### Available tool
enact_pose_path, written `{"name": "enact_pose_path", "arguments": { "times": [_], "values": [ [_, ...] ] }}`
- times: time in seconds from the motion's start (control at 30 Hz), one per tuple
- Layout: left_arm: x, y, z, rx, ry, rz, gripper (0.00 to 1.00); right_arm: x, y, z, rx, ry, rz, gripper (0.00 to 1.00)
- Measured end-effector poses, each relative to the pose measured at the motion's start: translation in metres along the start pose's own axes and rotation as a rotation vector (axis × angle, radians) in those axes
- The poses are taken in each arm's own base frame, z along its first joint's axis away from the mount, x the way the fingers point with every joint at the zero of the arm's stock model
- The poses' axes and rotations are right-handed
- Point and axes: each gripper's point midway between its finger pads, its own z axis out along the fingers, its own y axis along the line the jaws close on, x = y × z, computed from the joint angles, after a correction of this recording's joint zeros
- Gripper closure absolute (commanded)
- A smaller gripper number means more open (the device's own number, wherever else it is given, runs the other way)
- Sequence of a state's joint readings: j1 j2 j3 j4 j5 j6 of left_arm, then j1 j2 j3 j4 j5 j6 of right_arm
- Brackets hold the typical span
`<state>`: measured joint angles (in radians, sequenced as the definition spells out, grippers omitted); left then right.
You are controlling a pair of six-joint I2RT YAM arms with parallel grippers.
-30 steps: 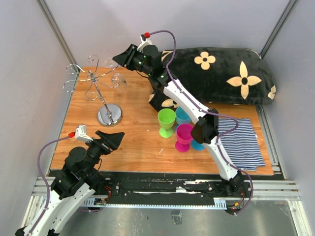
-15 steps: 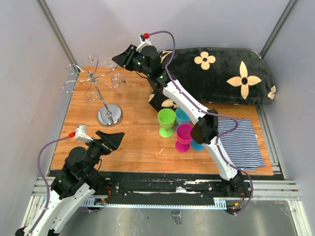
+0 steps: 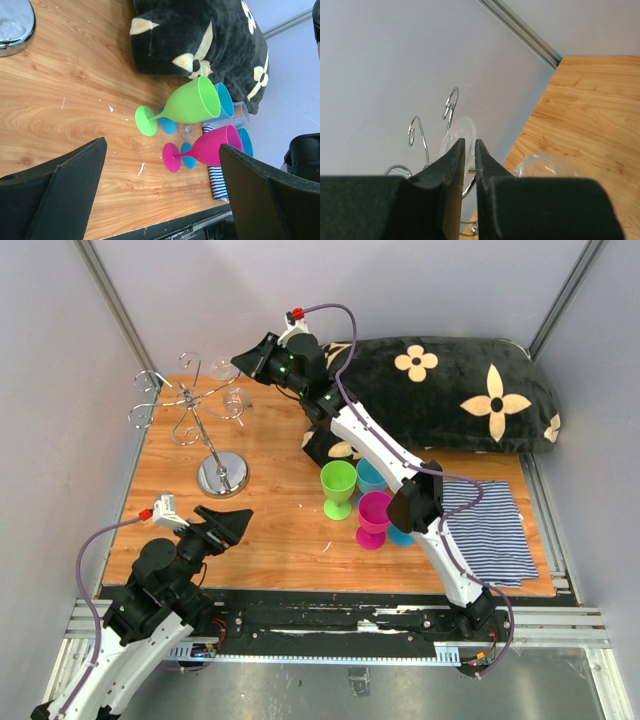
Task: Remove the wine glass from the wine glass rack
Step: Pick up the wine glass from the wine rack.
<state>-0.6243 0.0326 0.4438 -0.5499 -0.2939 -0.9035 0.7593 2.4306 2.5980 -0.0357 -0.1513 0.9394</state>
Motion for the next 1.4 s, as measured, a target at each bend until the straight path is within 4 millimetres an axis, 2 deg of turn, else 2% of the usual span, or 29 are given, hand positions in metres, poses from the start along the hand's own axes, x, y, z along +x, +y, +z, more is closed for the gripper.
{"name": "enact_pose_path", "arguments": {
  "times": [0.63, 0.73, 0.8, 0.93, 1.17, 1.4],
  "values": [
    [0.001, 0.001, 0.0, -0.005, 0.003, -0.002, 0.0, 0.002, 0.0, -0.002, 0.003, 0.002, -0.066, 0.79],
    [0.001, 0.001, 0.0, -0.005, 0.003, -0.002, 0.0, 0.003, 0.0, -0.002, 0.002, 0.004, -0.074, 0.93],
    [0.001, 0.001, 0.0, -0.005, 0.003, -0.002, 0.0, 0.003, 0.001, -0.002, 0.001, 0.003, -0.074, 0.91],
    [0.001, 0.001, 0.0, -0.005, 0.003, -0.002, 0.0, 0.002, 0.003, -0.002, -0.001, -0.002, -0.086, 0.99],
    [0.001, 0.001, 0.0, -0.005, 0.002, -0.005, 0.0, -0.002, 0.007, -0.012, 0.035, -0.002, -0.146, 0.99],
    [0.0, 0.001, 0.0, -0.004, 0.0, -0.006, 0.0, -0.009, 0.022, -0.025, 0.038, 0.005, -0.16, 0.99]
  ]
}}
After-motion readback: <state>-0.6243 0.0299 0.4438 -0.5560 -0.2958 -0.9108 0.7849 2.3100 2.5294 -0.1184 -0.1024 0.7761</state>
